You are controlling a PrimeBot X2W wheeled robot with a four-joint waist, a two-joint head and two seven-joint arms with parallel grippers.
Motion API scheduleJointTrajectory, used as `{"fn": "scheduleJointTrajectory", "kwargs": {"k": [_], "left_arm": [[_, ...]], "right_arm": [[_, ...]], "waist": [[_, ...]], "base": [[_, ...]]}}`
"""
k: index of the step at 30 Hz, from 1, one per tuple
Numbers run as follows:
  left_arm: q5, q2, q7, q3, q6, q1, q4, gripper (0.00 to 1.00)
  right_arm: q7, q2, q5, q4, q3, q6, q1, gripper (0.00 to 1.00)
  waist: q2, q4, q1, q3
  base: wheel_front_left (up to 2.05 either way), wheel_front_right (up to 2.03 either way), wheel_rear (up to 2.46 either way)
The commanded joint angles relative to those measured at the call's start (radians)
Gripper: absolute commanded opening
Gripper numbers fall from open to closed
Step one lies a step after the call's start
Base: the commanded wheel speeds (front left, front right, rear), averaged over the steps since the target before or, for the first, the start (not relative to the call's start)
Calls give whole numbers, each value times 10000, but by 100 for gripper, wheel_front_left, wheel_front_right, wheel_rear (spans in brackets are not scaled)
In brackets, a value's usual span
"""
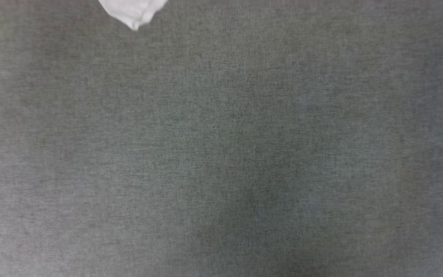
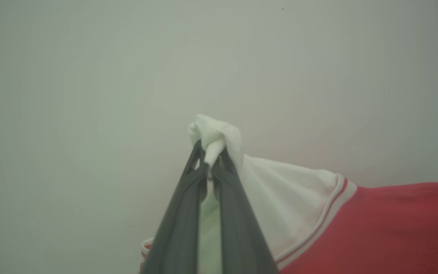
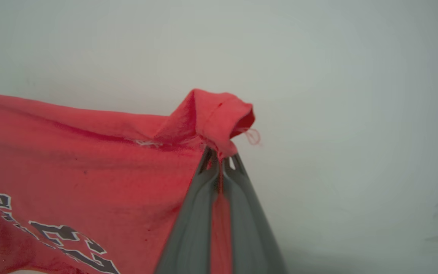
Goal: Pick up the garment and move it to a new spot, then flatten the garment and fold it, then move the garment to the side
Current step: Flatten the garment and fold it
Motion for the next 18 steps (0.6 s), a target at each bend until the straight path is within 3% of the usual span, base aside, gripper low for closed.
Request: {"fn": "scheduleJointTrajectory", "kwargs": {"k": [1,10,18], "left_arm": [[-29,-14,-83,8,-51,-59,114,0],[-145,-347,-382,-198,-363,279,1320,0],[-588,-908,-939,-361,-1066,1322,2895,0]], "right_arm": [[-178,-42,28,174,117,-7,-196,0],[-1037,-131,422,2126,790,-7,-741,0],[-1811,-120,948,3842,1597,-7,147,0]], "waist": [[0,-26,-3,369],[0,55,-3,710],[0,227,-3,-104]], "base": [[0,0,0],[0,0,0],[0,0,0]]}}
